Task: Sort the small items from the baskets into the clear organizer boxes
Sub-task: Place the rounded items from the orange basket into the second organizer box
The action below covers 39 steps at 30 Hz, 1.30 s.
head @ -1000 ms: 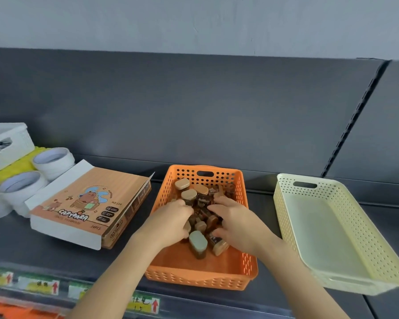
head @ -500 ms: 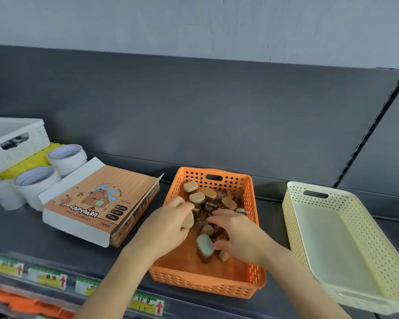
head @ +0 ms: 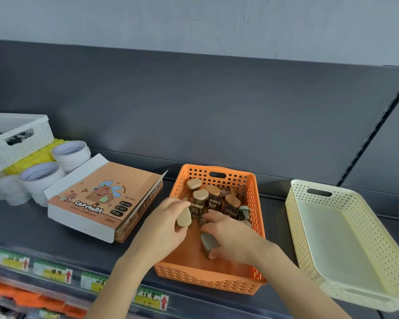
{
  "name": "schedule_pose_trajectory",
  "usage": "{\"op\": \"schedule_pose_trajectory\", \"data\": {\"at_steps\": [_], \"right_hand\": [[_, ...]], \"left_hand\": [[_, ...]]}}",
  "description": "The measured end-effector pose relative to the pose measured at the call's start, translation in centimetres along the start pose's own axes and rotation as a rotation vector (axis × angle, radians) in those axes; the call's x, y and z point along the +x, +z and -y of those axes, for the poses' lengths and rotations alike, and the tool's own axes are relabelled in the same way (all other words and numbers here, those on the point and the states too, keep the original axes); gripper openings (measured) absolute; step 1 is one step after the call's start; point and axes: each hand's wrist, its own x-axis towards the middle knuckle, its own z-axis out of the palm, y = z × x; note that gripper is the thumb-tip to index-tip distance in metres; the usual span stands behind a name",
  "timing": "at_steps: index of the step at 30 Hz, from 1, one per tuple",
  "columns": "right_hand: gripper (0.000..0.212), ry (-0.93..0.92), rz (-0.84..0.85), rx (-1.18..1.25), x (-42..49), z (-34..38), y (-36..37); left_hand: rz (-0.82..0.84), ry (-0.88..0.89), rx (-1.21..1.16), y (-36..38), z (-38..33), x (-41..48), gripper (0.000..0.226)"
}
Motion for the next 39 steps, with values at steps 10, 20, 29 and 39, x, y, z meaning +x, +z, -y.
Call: {"op": "schedule_pose_trajectory", "data": {"at_steps": [10,20,29,39], "right_hand": [[0.054,0.180,-0.293,0.402,-1.5,-0.6,-1.5],[0.055,0.434,-0.507,0.553,-3.5,-0.1,-0.8],[0.057,0.470,-0.523,0.586,-4.2,0.7,-0.1],[0.049,0.465,-0.628,0.640,-4.4,0.5,-0.6]], "left_hand": [[-0.005,0.031,-0.023,0.1,0.0,0.4,0.053],[-0.004,0.044,-0.120,0.5,-1.0,1.1,0.055],[-0.031,0.044,-0.154,0.4,-0.5,0.7,0.054],[-0.021,0.027,-0.183,-0.5,-0.3,1.1,0.052]]}}
